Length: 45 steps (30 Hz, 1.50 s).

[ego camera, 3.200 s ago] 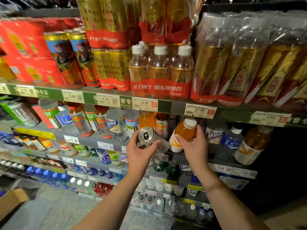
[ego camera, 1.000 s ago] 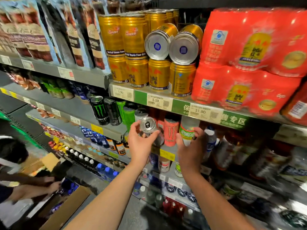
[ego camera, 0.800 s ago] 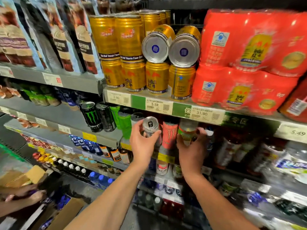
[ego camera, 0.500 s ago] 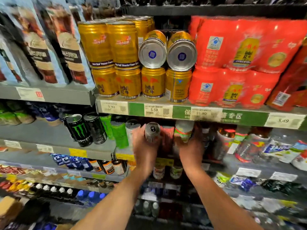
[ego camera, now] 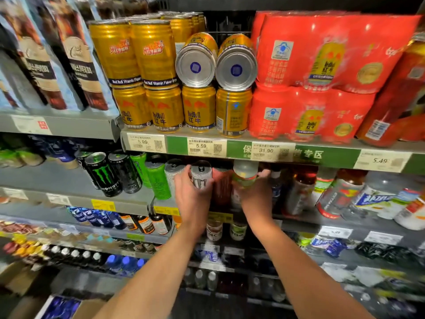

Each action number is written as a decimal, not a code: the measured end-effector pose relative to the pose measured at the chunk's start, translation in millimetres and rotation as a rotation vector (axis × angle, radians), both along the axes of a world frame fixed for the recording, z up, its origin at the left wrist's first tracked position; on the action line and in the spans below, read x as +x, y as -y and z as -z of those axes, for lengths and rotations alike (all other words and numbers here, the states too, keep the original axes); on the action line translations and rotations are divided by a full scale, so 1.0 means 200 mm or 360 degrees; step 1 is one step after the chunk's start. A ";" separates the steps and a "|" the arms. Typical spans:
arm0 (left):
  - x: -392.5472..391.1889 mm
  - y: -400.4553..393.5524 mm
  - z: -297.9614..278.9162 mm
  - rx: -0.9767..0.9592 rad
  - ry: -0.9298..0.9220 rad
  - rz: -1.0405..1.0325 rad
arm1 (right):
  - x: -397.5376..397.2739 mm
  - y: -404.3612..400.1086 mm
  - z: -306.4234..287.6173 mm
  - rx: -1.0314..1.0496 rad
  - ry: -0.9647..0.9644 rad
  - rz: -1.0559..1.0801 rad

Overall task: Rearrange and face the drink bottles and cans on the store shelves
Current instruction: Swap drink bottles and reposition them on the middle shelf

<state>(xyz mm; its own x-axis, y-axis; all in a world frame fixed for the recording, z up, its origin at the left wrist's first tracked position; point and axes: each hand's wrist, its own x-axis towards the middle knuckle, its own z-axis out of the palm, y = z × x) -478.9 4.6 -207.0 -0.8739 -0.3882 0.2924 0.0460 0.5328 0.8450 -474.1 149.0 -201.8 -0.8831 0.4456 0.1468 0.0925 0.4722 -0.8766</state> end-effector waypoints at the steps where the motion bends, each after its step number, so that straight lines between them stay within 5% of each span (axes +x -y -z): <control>1: 0.00 0.00 0.00 0.0024 -0.0001 -0.0019 | 0.00 -0.01 0.00 0.0017 -0.0007 -0.0024; 11: 0.12 -0.07 0.06 0.0107 -0.0125 -0.0073 | 0.12 -0.07 0.05 0.0314 -0.0184 -0.0261; 25: 0.24 -0.24 0.13 0.0336 0.0010 0.0586 | 0.48 -0.26 0.03 -0.0381 -0.0394 0.0214; 37: 0.44 -0.92 0.08 0.0412 0.0137 0.1133 | 0.80 -0.82 0.02 -0.0482 -0.0444 0.0582; 45: 0.57 -1.69 0.11 0.0525 0.0263 0.1083 | 1.02 -1.53 0.02 -0.0526 -0.0444 0.0602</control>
<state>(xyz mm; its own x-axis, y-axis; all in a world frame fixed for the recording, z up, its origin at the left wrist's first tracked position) -365.7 343.2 -229.8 -0.9735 0.2057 0.0997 0.1325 0.1523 0.9794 -269.5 454.5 -206.0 -0.6012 0.7848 0.1507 -0.0543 0.1481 -0.9875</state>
